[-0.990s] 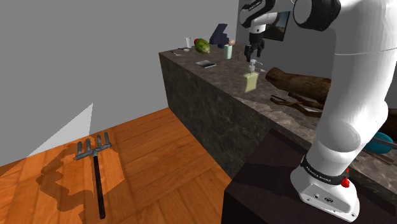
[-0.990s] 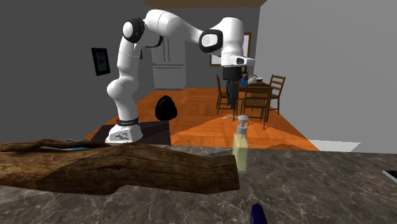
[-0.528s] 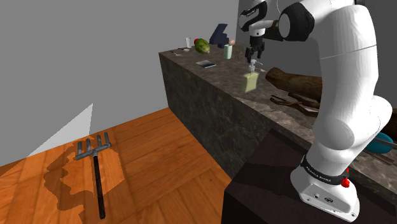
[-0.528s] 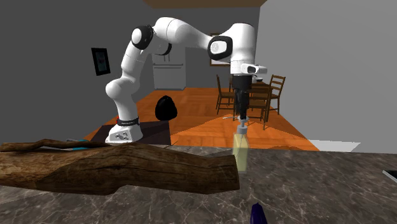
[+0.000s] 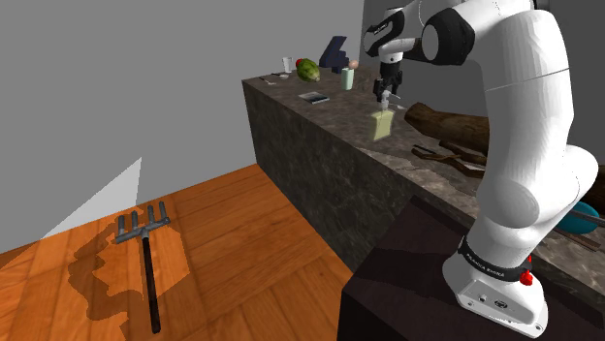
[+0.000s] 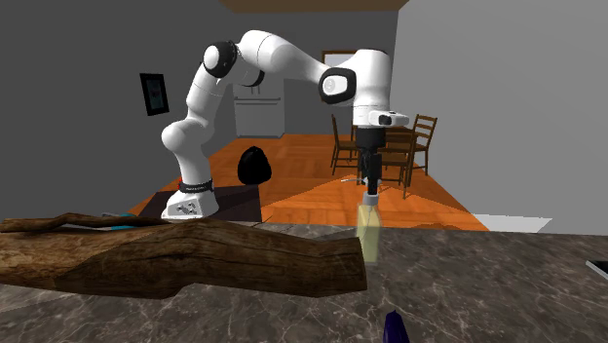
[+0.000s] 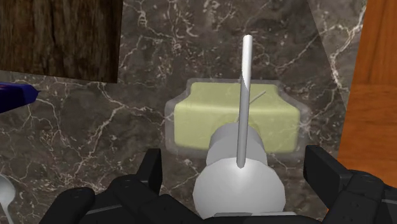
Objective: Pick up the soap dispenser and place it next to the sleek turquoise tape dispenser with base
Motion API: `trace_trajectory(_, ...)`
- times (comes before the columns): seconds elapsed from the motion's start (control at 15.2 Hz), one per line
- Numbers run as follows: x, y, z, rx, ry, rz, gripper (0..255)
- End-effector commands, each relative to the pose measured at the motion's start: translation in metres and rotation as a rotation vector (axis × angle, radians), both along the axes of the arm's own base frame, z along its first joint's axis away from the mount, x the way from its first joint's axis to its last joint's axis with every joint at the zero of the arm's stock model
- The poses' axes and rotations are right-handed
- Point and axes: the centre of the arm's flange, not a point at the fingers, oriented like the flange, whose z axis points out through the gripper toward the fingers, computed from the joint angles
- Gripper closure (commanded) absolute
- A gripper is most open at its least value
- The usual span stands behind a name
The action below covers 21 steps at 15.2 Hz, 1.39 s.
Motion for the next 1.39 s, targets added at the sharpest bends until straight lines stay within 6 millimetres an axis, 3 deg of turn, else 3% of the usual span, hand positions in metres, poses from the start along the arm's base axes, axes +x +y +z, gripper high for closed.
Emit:
trace_trajectory(0.0, 0.0, 0.0, 0.0, 0.0, 0.0, 0.0, 0)
trace_trajectory(0.2, 0.0, 0.0, 0.0, 0.0, 0.0, 0.0, 0)
trace_trajectory(0.26, 0.0, 0.0, 0.0, 0.0, 0.0, 0.0, 255)
trace_trajectory(0.86, 0.0, 0.0, 0.0, 0.0, 0.0, 0.0, 255)
trace_trajectory(1.32, 0.0, 0.0, 0.037, 0.0, 0.0, 0.0, 255)
